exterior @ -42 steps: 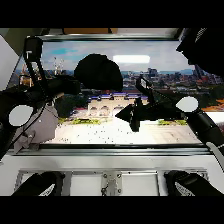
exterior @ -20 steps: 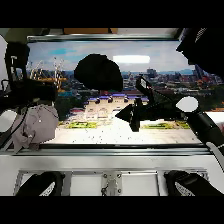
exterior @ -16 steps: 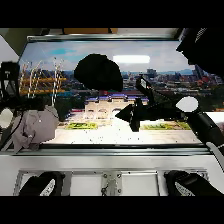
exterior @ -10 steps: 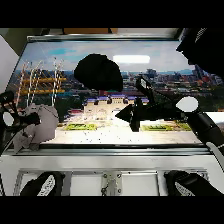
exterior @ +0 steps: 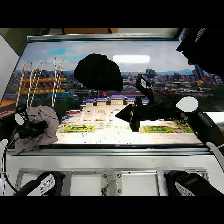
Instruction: Fold the clothes and pants, and hang the long-sleeved shirts on hangers.
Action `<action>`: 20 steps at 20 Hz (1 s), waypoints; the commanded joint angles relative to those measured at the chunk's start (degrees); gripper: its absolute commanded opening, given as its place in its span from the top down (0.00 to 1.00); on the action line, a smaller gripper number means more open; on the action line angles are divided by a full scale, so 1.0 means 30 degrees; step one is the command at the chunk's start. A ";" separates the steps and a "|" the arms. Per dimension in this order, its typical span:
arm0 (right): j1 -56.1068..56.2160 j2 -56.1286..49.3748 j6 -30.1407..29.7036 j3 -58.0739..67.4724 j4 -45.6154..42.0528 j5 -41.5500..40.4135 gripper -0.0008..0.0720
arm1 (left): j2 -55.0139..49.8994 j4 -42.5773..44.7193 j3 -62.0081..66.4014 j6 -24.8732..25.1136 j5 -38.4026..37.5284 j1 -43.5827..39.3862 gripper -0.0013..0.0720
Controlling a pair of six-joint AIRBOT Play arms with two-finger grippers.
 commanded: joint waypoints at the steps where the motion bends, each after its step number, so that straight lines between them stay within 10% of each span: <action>1: 0.0015 -0.0007 0.0007 -0.0007 0.0000 0.0000 0.97 | 0.1807 -0.0153 0.0583 -0.0015 -0.0517 -0.0670 0.96; 12: -0.0510 0.0226 0.0758 0.0015 0.3767 -0.0342 0.97 | 1.2539 -0.0299 0.7679 -0.1938 -0.8735 -1.0120 0.96; 20: -0.5013 0.4597 0.6135 0.0022 -0.1756 -0.7672 0.97 | 1.0324 -0.0102 0.8553 -0.4007 -0.2266 -2.1456 0.96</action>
